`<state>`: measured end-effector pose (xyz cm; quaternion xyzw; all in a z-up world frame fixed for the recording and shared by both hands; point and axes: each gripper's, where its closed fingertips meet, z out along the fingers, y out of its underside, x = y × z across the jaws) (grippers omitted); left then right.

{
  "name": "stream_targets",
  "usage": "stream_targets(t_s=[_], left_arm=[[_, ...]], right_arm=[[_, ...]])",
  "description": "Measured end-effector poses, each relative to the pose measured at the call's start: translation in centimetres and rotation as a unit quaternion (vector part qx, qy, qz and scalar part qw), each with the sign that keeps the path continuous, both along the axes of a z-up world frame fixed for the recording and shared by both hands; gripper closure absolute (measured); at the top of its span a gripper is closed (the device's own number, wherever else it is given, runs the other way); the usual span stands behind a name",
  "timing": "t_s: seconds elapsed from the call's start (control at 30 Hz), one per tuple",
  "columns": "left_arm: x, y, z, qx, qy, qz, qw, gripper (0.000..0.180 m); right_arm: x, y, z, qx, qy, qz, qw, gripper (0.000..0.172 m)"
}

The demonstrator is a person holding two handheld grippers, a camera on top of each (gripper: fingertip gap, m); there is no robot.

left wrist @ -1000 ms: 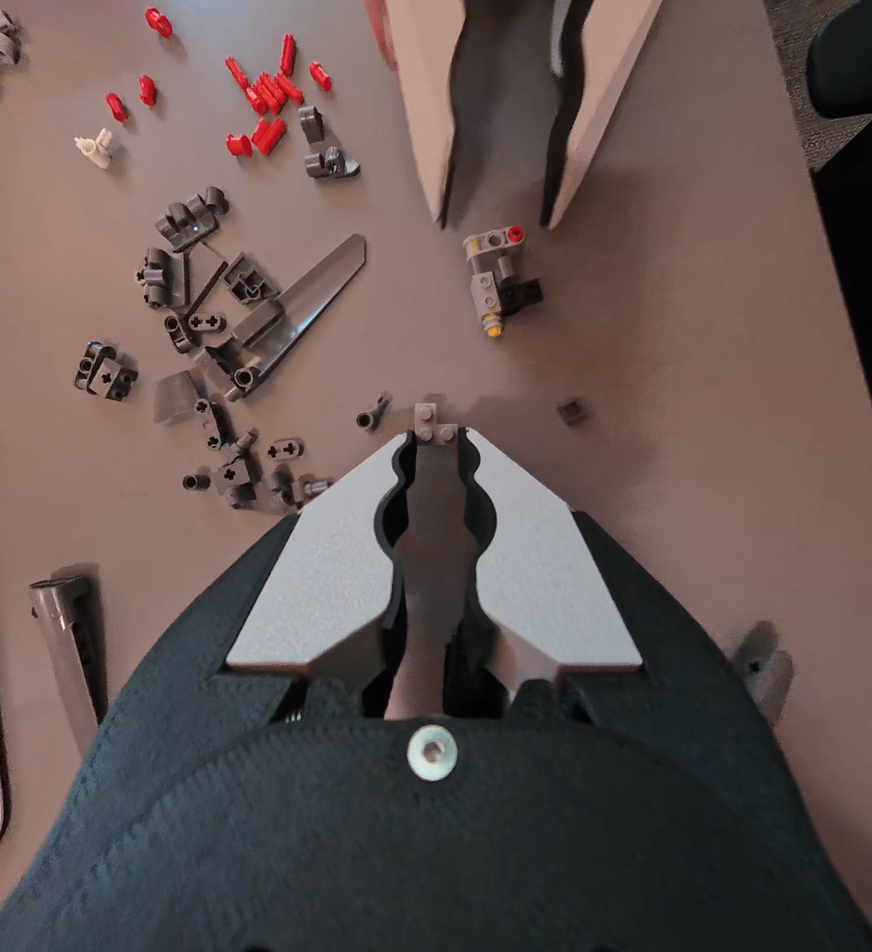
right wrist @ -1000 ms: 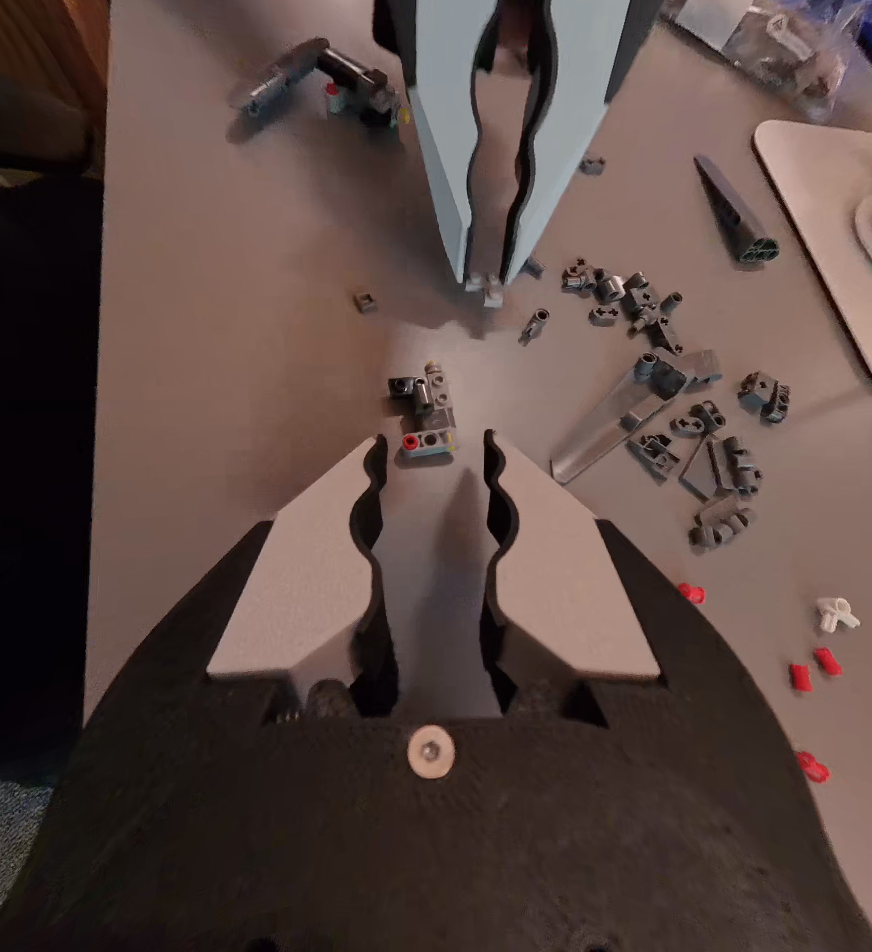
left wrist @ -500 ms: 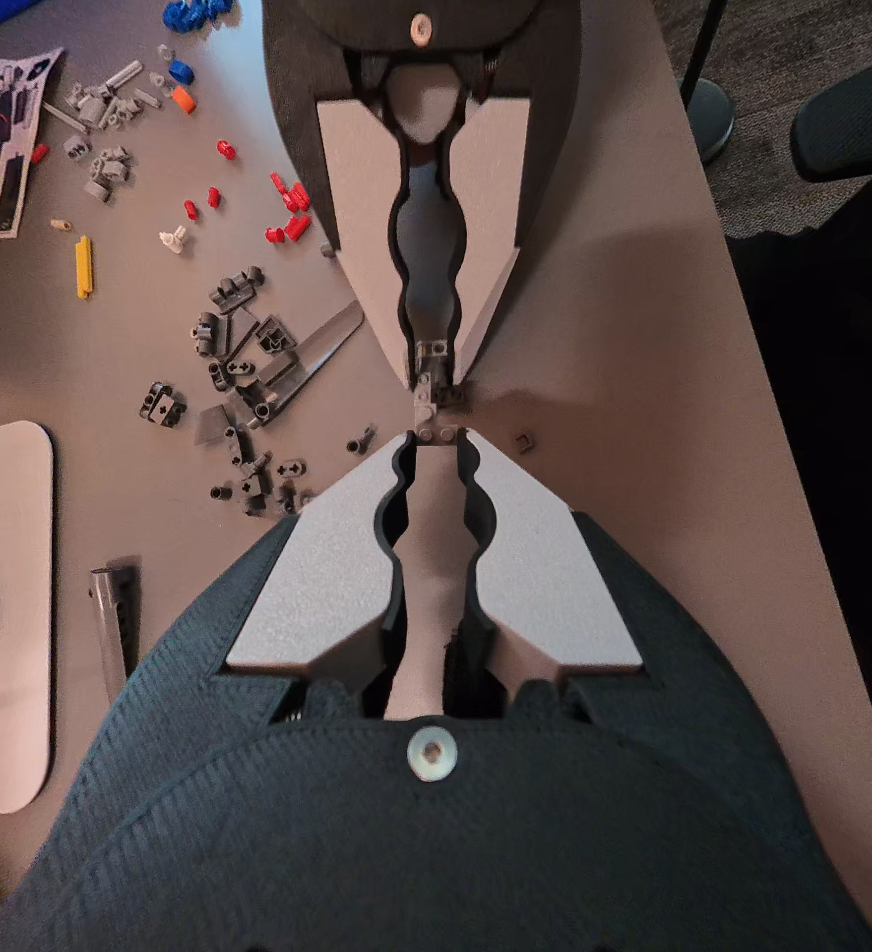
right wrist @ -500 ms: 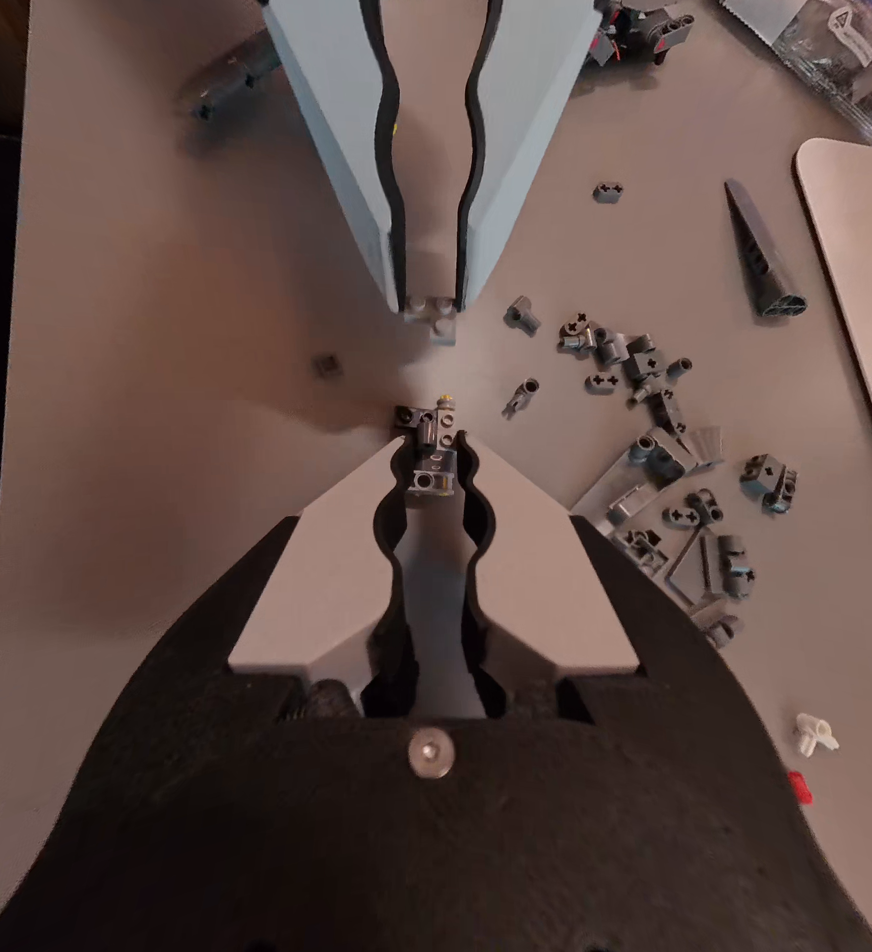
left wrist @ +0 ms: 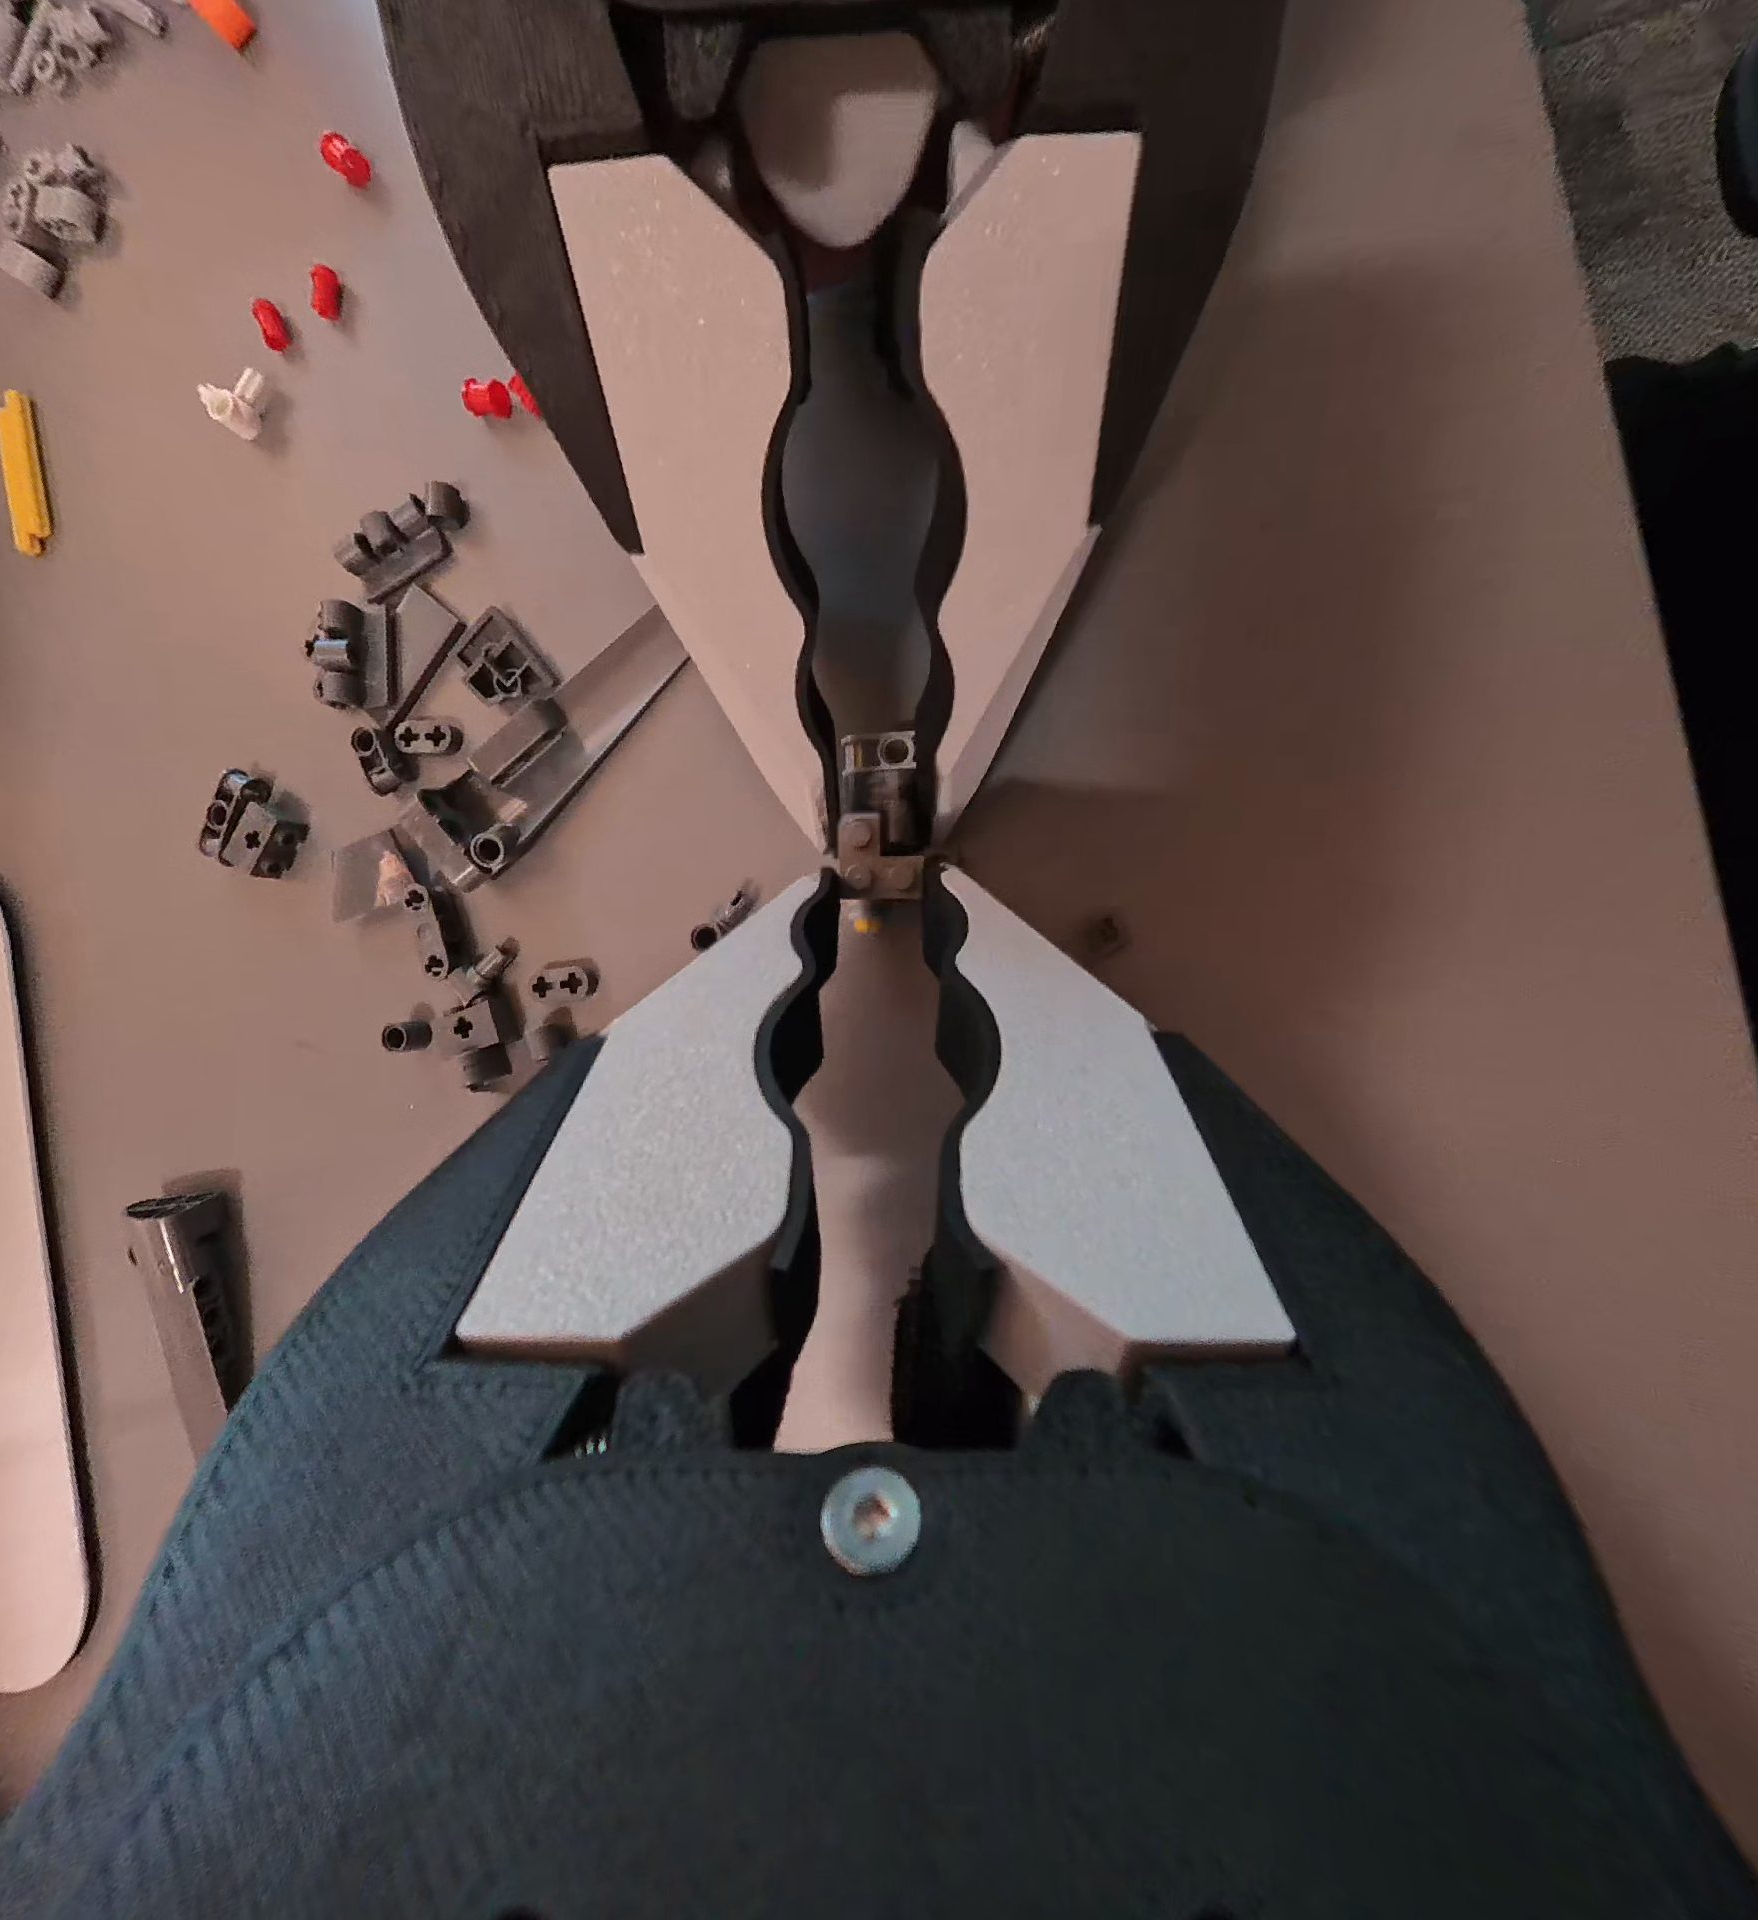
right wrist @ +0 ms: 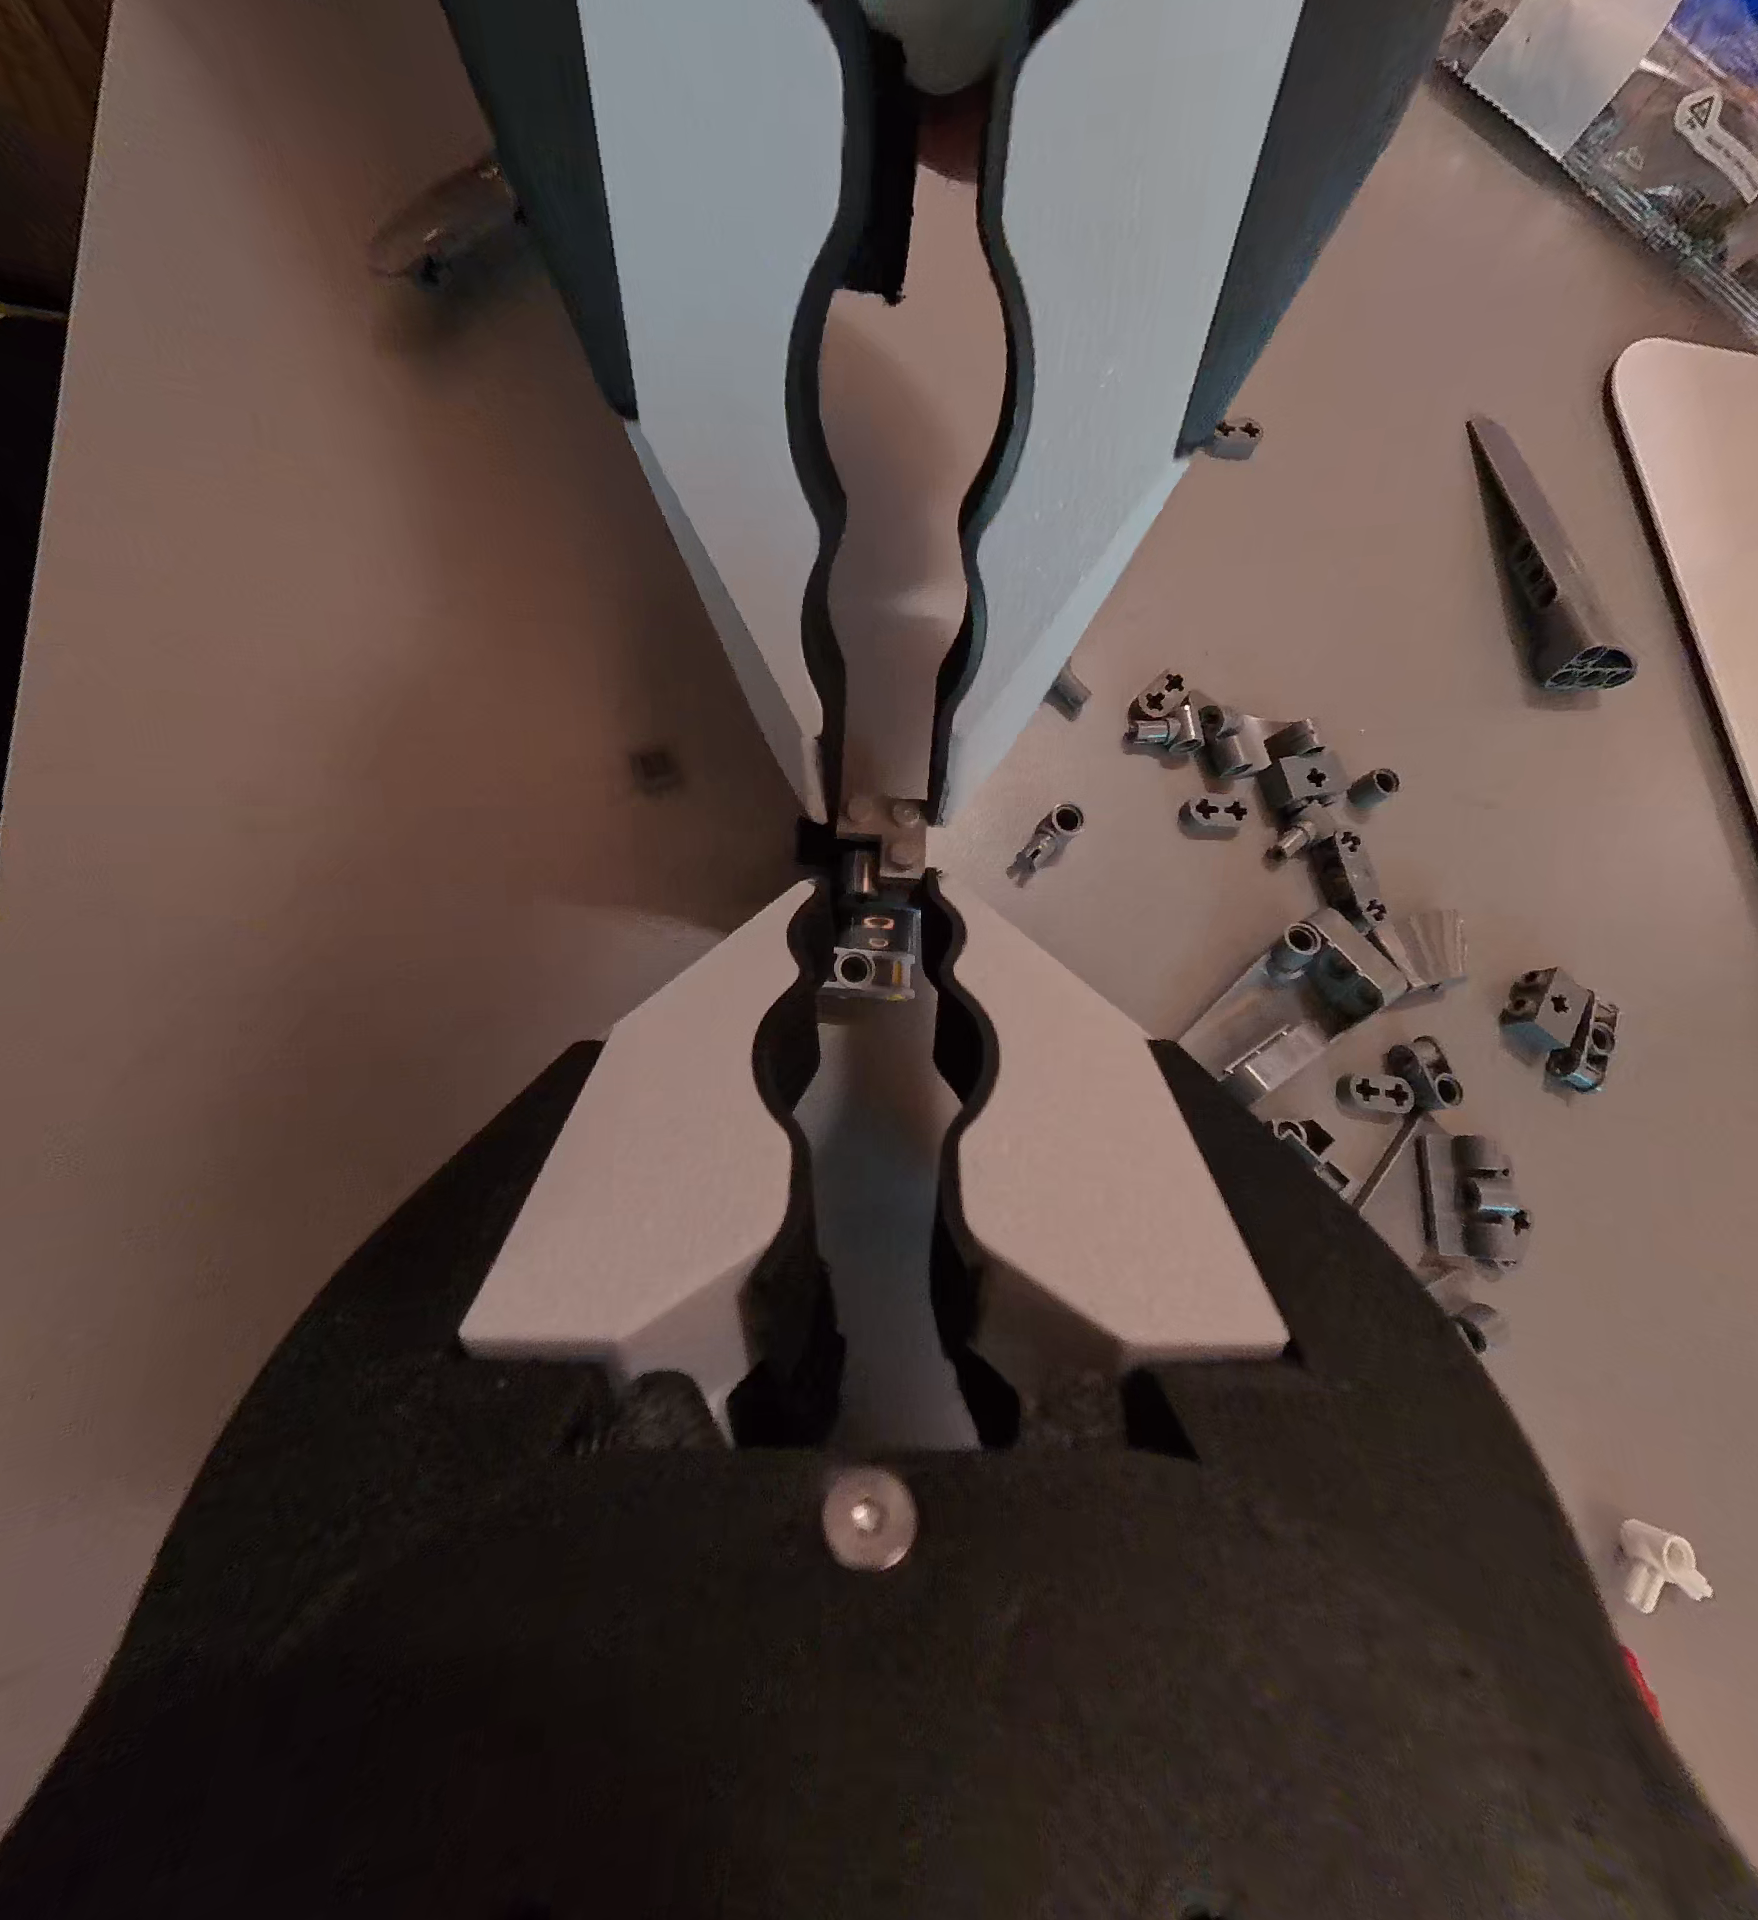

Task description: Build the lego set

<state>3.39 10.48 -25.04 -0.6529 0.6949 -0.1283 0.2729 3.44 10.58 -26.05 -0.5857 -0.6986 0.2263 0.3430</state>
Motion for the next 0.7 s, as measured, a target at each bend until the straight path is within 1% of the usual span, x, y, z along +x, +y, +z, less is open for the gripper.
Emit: stream_targets(t_s=[0.13,0.27,0.5,0.7], left_arm=[[0.1,0.0,-0.1,-0.013,0.005,0.0,1.0,0.166],[0.2,0.0,-0.4,-0.01,0.015,-0.006,1.0,0.167],[0.3,0.1,-0.5,-0.009,0.029,-0.011,0.999,0.167],[0.4,0.1,-0.5,-0.007,0.047,-0.016,0.999,0.166]], right_arm=[[0.0,0.0,0.0,0.0,0.003,0.0,1.0,0.159],[0.1,0.0,0.0,-0.001,0.005,-0.002,1.0,0.159],[0.5,0.3,0.4,0.011,0.008,-0.012,1.0,0.153],[0.8,0.0,1.1,0.02,0.015,0.008,1.0,0.158]])
